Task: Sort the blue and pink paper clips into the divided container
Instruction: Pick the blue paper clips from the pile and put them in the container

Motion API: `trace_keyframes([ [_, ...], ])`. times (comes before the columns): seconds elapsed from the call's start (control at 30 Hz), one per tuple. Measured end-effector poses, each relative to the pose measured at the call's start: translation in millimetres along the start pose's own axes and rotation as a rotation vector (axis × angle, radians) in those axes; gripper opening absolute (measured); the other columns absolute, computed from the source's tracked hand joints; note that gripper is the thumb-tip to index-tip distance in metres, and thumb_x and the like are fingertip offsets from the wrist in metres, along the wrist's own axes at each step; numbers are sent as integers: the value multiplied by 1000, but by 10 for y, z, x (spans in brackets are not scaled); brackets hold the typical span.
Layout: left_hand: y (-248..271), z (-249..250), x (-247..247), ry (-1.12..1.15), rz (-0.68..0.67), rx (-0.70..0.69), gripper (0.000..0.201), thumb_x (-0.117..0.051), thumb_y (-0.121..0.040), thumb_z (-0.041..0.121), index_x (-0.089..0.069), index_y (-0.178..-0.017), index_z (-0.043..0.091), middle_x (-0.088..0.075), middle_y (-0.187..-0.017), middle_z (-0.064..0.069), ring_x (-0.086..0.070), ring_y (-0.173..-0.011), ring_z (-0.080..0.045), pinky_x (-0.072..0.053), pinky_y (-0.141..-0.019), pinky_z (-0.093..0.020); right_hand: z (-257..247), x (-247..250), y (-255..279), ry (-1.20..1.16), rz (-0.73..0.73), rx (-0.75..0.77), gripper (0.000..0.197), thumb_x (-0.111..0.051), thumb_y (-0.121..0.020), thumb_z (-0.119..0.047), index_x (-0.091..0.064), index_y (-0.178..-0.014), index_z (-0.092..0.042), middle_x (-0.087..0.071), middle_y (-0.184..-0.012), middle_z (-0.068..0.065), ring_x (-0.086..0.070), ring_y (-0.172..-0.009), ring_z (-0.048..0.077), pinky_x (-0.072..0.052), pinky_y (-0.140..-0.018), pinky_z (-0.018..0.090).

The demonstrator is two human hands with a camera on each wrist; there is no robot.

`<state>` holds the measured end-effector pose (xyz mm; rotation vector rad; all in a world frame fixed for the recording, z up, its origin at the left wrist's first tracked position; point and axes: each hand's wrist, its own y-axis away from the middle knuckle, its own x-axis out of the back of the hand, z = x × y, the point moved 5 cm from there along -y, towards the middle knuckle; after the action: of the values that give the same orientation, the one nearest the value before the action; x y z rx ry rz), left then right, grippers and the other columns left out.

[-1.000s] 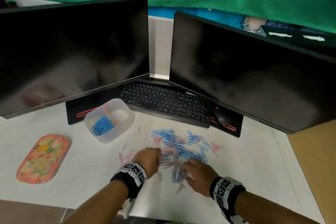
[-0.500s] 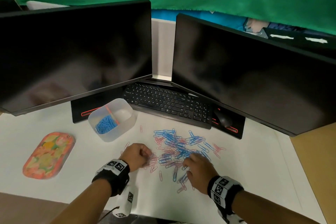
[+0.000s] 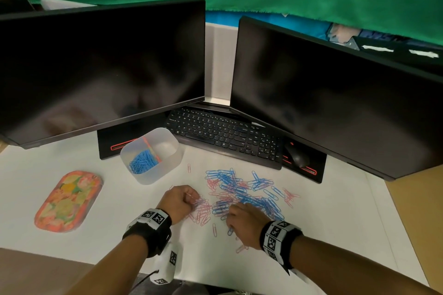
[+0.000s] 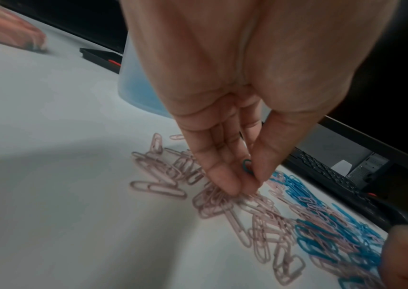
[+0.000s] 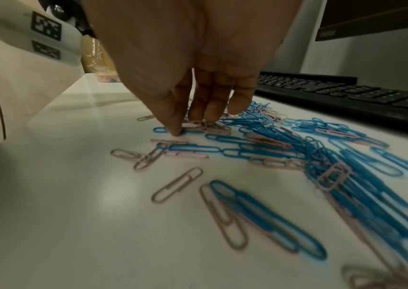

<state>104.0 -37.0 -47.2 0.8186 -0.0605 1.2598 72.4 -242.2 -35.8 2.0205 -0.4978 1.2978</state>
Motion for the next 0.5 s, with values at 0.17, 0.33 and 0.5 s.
trace_keyframes([
  [0.17,-21,-30,14,133,2,15,20,-61,-84,0,-73,-87,16,-72,-75,-9,-64,-64,-16,-53,-64,-27,-37,2,0,105,-39,42,29,-79,-48,-12,-60,-69,-19,-60,-75,-2,-58,-70,19,-48,-60,27],
  [0.33,-18,-11,4,301,12,62,15,-53,-90,-5,-67,-91,-1,-71,-78,-14,-65,-68,-22,-54,-67,-33,9,23,-28,-33,-27,-21,19,-56,-74,2,-60,-89,-9,-60,-96,10,-53,-91,28,-43,-82,38],
  [0.5,14,-3,13,363,2,89,10,-58,-88,-5,-60,-96,0,-68,-75,-16,-62,-65,-23,-52,-59,-29,13,56,0,-5,-27,-63,22,-54,-77,0,-58,-96,-10,-60,-102,9,-51,-97,27,-31,-82,33],
])
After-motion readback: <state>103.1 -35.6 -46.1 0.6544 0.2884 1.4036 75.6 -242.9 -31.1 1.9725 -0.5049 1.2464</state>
